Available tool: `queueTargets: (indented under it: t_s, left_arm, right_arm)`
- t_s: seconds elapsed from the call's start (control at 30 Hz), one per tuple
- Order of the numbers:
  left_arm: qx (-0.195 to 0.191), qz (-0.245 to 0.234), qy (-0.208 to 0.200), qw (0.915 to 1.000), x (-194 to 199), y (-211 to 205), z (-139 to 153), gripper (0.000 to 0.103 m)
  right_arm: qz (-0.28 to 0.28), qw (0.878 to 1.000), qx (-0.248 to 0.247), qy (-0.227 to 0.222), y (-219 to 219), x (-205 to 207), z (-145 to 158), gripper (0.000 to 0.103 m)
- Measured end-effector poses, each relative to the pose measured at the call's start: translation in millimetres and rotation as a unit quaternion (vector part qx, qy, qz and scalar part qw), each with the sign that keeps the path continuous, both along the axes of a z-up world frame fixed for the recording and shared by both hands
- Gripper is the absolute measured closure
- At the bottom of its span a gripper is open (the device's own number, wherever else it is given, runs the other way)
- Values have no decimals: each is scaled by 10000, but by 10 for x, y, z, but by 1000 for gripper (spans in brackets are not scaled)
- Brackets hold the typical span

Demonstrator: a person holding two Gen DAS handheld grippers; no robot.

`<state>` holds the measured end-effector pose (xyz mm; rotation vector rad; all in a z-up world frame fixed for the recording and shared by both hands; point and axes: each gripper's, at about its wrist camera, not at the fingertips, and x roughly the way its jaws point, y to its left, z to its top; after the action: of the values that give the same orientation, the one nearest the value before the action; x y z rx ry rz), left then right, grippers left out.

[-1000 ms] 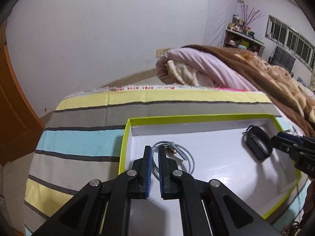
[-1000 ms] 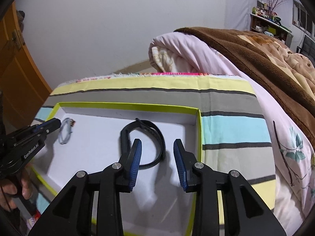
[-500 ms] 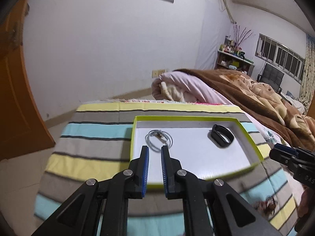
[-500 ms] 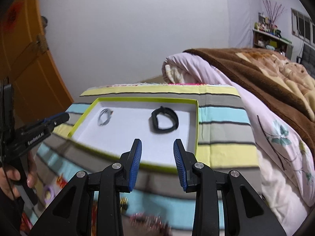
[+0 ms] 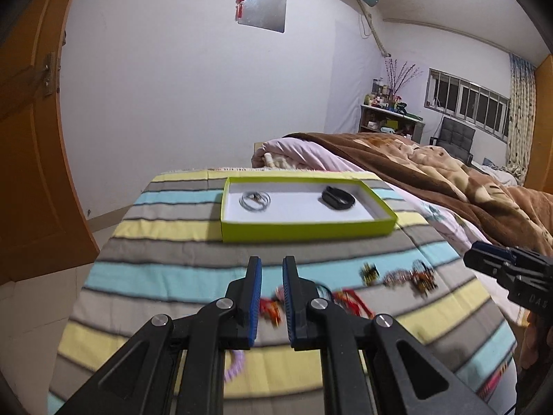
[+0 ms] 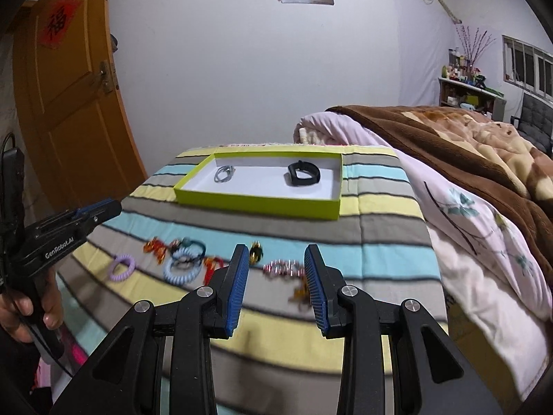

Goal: Organize jewelry
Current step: 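Lift both tools out of the box back toward the jewelry, then grasp the pink 'H' hair tie with the left tool while the right tool grasps the orange beaded keychain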

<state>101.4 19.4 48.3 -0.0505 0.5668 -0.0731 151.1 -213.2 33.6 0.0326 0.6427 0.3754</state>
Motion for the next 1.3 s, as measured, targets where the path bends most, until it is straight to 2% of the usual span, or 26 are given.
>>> queueTargets:
  t_s: [0.23,0.33,0.53,0.87,1.3]
  left_arm:
    - [-1,76,4,10000,-403,33,-79,92]
    - [-43,102,10,9999,-508,67,-100,92]
    - [-40,97,72,9999,-535,47,-144,92]
    - [-16,-22,230,9997,-370,-12,-242,92]
    - [-52,-105,451,9989,-20,-28,-366,92]
  right_arm:
    - [25,9999,-107,-79,-51,-341,-77,69]
    - [64,9999,-64,47,-79,-381,-130,69]
    - [25,9998,-36,209,-125,-367,-223,69]
    - [-84,9994,-73,332,-156,-220,-301,69]
    - [-248,9973,43,695,-256,212,-483,69]
